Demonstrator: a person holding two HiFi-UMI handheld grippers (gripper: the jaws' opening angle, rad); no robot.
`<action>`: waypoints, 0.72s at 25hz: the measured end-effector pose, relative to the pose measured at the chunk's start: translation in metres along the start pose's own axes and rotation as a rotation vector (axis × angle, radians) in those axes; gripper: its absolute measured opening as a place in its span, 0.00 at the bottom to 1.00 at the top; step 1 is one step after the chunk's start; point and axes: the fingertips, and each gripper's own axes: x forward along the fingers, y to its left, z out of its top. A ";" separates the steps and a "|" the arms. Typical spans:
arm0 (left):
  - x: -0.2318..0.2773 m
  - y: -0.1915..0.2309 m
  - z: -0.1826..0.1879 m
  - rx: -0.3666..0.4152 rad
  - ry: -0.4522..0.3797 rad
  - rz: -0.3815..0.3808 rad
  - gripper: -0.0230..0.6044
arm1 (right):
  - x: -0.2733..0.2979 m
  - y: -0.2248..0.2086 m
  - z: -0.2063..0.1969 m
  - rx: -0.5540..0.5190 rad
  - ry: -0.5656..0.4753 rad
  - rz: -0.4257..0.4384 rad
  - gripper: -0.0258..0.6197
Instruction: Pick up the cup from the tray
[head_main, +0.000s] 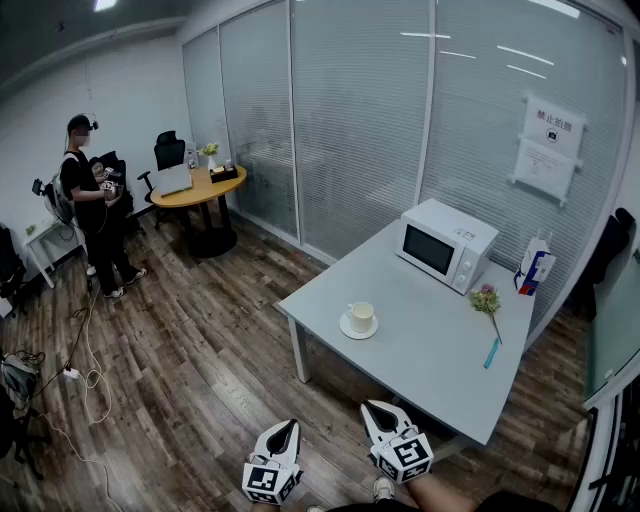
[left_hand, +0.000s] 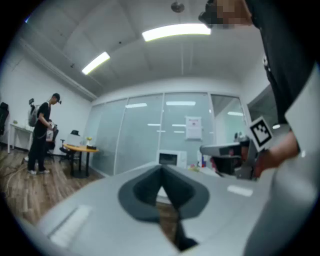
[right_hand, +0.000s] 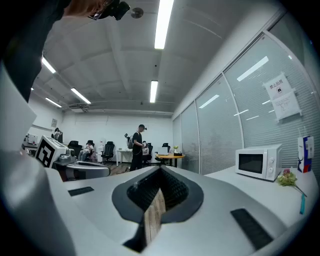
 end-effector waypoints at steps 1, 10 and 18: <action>0.000 0.002 0.000 0.001 -0.001 0.000 0.04 | 0.001 0.001 0.000 -0.001 -0.001 0.001 0.02; 0.008 0.004 0.003 0.014 -0.006 -0.025 0.04 | 0.006 0.000 0.002 -0.003 -0.011 -0.017 0.02; 0.027 0.005 -0.007 0.015 0.021 -0.054 0.04 | 0.012 -0.014 -0.002 0.044 -0.021 -0.025 0.02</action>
